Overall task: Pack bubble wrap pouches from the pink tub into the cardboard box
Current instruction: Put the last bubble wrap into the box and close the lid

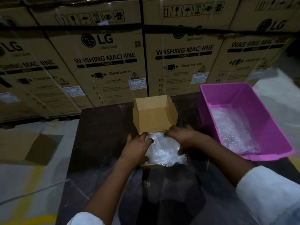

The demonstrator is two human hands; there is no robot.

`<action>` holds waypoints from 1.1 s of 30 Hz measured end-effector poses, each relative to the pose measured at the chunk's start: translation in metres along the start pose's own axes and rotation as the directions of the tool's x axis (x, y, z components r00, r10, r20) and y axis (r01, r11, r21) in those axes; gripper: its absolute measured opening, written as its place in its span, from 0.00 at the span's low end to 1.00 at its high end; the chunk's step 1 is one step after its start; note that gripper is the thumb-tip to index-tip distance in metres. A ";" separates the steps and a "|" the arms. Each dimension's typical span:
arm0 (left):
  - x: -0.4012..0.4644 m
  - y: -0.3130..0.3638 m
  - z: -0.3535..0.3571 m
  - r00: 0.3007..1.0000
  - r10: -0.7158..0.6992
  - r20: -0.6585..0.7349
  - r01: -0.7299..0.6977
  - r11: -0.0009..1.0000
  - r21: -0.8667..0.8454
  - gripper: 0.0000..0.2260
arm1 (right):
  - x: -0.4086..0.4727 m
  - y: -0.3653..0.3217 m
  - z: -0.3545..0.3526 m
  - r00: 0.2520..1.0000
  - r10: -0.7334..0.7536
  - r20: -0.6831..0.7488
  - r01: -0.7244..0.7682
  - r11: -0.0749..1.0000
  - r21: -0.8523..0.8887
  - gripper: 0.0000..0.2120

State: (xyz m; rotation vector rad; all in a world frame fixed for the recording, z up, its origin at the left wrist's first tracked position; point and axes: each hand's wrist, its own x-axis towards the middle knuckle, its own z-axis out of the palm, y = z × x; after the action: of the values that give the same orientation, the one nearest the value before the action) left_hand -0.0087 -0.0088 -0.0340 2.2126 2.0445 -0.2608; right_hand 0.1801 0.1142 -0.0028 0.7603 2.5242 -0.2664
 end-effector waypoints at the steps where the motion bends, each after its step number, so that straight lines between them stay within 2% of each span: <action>1: -0.002 -0.002 0.000 1.000 0.002 -0.013 -0.002 1.000 0.004 0.35 | -0.008 0.004 -0.002 0.998 -0.009 -0.063 0.007 1.000 -0.027 0.45; 4: -0.008 -0.006 0.003 1.000 0.021 -0.001 -0.021 0.999 0.038 0.41 | -0.023 0.004 0.008 0.978 -0.060 -0.199 0.037 0.993 -0.116 0.45; 8: -0.005 -0.005 0.005 0.997 0.042 0.061 -0.048 0.994 0.097 0.47 | -0.016 0.002 0.025 0.969 -0.055 -0.240 0.015 0.987 -0.163 0.48; 12: 0.003 0.003 0.009 0.994 0.101 -0.027 -0.098 0.989 0.110 0.39 | -0.003 -0.007 0.032 0.977 -0.063 -0.204 0.017 0.976 -0.217 0.50; 14: 0.003 0.007 0.010 0.997 0.083 -0.008 -0.082 0.993 0.090 0.37 | 0.000 -0.010 0.032 0.988 -0.042 -0.151 0.010 0.978 -0.211 0.51; 16: 0.002 0.007 0.007 0.997 0.076 0.013 -0.077 0.994 0.071 0.39 | 0.002 -0.011 0.022 0.987 -0.055 -0.150 0.027 0.983 -0.184 0.52; 18: 0.002 0.001 0.007 0.997 0.073 -0.002 -0.072 0.997 0.038 0.41 | 0.001 -0.006 0.015 0.983 -0.044 -0.176 0.027 0.995 -0.100 0.48; 20: 0.003 -0.004 0.004 1.000 0.031 0.005 -0.031 1.000 -0.006 0.39 | -0.001 -0.002 0.014 0.981 -0.034 -0.193 0.031 0.999 -0.019 0.43; 22: 0.002 0.003 0.001 0.998 0.012 -0.057 -0.014 0.999 -0.040 0.38 | -0.005 -0.008 0.019 0.966 -0.060 -0.253 0.051 0.998 -0.043 0.43; 24: 0.004 0.014 0.005 0.995 -0.005 -0.100 0.000 0.999 -0.043 0.42 | -0.005 -0.014 0.027 0.963 -0.077 -0.258 0.058 0.995 -0.080 0.45; 28: 0.007 0.014 0.012 0.993 -0.110 -0.037 0.105 0.987 -0.121 0.48 | -0.003 -0.005 0.028 0.953 -0.079 -0.292 0.063 0.996 -0.064 0.47; 33: 0.005 0.010 0.019 0.995 -0.071 -0.073 0.069 0.997 -0.020 0.45 | -0.007 -0.003 0.036 0.966 -0.041 -0.255 0.009 0.992 -0.126 0.46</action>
State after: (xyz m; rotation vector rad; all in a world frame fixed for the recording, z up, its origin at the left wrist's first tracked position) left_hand 0.0009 -0.0086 -0.0539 2.1745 2.1564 -0.1699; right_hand 0.1984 0.0971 -0.0304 0.7560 2.7651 -0.0181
